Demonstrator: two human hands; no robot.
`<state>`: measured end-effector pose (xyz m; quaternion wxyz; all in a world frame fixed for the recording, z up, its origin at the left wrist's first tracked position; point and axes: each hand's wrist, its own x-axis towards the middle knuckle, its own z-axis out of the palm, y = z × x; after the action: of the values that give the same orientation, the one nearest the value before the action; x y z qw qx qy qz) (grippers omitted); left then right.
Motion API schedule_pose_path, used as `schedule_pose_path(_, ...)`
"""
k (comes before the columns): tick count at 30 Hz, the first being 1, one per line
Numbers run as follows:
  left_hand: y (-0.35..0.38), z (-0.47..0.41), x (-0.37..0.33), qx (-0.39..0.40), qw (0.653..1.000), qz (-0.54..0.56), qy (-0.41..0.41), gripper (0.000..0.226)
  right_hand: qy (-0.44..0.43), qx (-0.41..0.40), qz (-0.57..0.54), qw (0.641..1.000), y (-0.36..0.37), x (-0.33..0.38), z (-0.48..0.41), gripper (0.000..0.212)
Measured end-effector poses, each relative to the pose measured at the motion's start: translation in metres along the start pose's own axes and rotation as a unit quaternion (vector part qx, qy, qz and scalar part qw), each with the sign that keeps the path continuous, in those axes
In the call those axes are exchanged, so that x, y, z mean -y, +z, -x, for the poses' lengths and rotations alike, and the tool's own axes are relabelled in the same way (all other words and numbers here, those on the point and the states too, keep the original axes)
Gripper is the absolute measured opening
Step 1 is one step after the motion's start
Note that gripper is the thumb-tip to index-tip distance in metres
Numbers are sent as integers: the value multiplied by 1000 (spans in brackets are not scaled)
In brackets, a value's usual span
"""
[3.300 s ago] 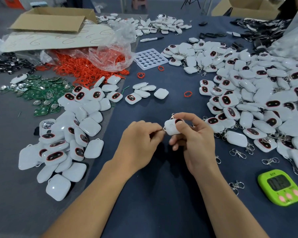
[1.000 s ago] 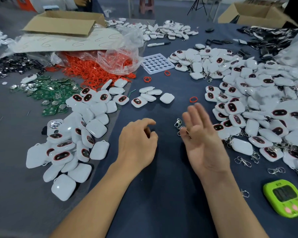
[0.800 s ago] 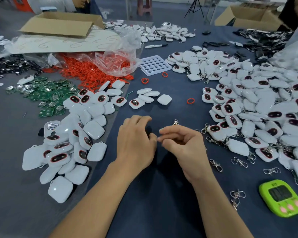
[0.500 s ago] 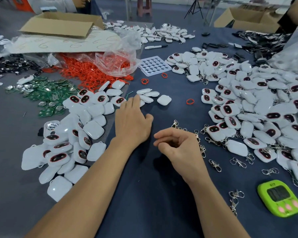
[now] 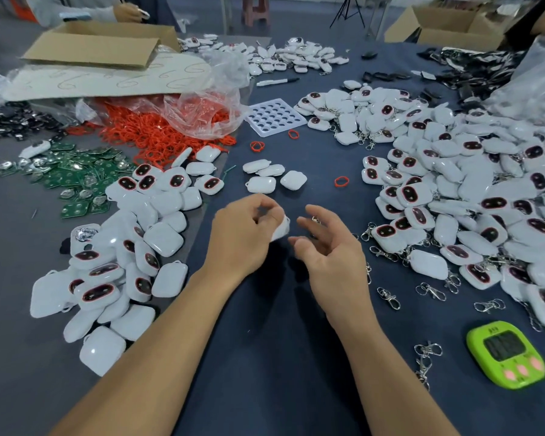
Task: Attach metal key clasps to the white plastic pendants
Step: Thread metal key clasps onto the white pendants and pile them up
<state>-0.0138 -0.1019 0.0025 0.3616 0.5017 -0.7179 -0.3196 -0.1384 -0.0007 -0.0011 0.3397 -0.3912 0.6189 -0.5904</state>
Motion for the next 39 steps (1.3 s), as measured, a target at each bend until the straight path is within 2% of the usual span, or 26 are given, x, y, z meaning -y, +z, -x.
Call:
schedule_pose_path(4, 10, 19, -6, 11, 1000, 15, 14, 19, -35, 36, 62, 997, 2, 0, 0, 41)
schedule_pose_path(10, 9, 32, -10, 29, 998, 47, 13, 36, -70, 52, 98, 991, 3, 1, 4, 40)
schedule_pose_path(13, 7, 34, -14, 28, 994, 102, 17, 36, -58, 49, 68, 995, 3, 2, 4, 34)
schedule_pose_path(15, 7, 34, -15, 18, 994, 110, 18, 33, -37, 18, -4, 999, 0, 2, 4, 30)
schedule_pose_path(17, 9, 33, -12, 32, 997, 65, 16, 36, -23, -41, -72, 996, -4, 1, 3, 28)
schedule_pose_path(19, 15, 33, -11, 78, 995, -26, 48, 50, -26, -84, -107, 990, -6, 2, 4, 28)
schedule_pose_path(20, 18, 34, -12, 104, 986, -85, 93, 54, -31, -97, -116, 988, -6, 2, 4, 27)
schedule_pose_path(22, 26, 37, -14, 141, 945, -218, 198, 52, -35, -122, -132, 983, -5, 2, 4, 28)
schedule_pose_path(24, 31, 40, -15, 141, 922, -272, 237, 46, -29, -147, -134, 980, -5, 1, 4, 30)
schedule_pose_path(29, 30, 39, -16, 48, 958, -194, 206, 8, -5, -169, -101, 980, -5, -1, 2, 25)
schedule_pose_path(31, 28, 39, -17, 44, 966, -177, 184, 8, 0, -166, -99, 981, -5, 0, 1, 23)
schedule_pose_path(34, 21, 38, -18, 33, 985, -128, 107, 3, 3, -154, -83, 985, -4, 1, 1, 15)
schedule_pose_path(37, 17, 35, -18, 28, 999, -13, 25, 6, 6, -135, -46, 990, -5, 0, 3, 18)
schedule_pose_path(39, 14, 34, -18, 30, 999, 43, 1, 8, 4, -129, -16, 992, -6, -3, 2, 21)
